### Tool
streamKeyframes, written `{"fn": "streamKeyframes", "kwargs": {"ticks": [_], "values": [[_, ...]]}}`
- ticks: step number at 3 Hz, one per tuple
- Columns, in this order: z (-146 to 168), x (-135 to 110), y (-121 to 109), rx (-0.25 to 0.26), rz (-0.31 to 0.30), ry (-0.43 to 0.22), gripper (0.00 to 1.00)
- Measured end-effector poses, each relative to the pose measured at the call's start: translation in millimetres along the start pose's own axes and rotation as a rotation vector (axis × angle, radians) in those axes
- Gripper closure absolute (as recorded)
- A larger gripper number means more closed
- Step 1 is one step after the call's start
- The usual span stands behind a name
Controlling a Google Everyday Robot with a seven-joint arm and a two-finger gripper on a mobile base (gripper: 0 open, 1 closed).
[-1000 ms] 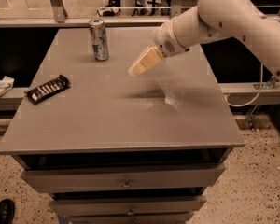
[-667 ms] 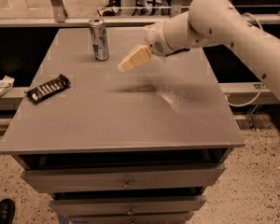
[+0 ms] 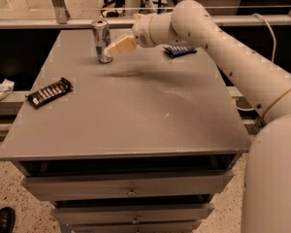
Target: Pick redbull can
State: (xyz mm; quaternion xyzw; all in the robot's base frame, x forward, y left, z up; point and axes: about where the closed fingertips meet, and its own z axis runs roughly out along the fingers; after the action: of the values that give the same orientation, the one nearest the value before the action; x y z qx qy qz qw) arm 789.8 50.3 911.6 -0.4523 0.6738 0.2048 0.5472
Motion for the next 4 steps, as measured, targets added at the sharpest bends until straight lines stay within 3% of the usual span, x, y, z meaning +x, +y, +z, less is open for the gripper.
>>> {"fn": "streamKeyframes", "kwargs": {"ticks": [2, 3, 4], "values": [[52.1, -9.1, 20.5, -0.097, 0.104, -0.060, 0.00], [63.2, -9.1, 39.9, -0.154, 0.150, -0.087, 0.16], [64.0, -10.8, 53.1, -0.190, 0.176, -0.121, 0.39]]}}
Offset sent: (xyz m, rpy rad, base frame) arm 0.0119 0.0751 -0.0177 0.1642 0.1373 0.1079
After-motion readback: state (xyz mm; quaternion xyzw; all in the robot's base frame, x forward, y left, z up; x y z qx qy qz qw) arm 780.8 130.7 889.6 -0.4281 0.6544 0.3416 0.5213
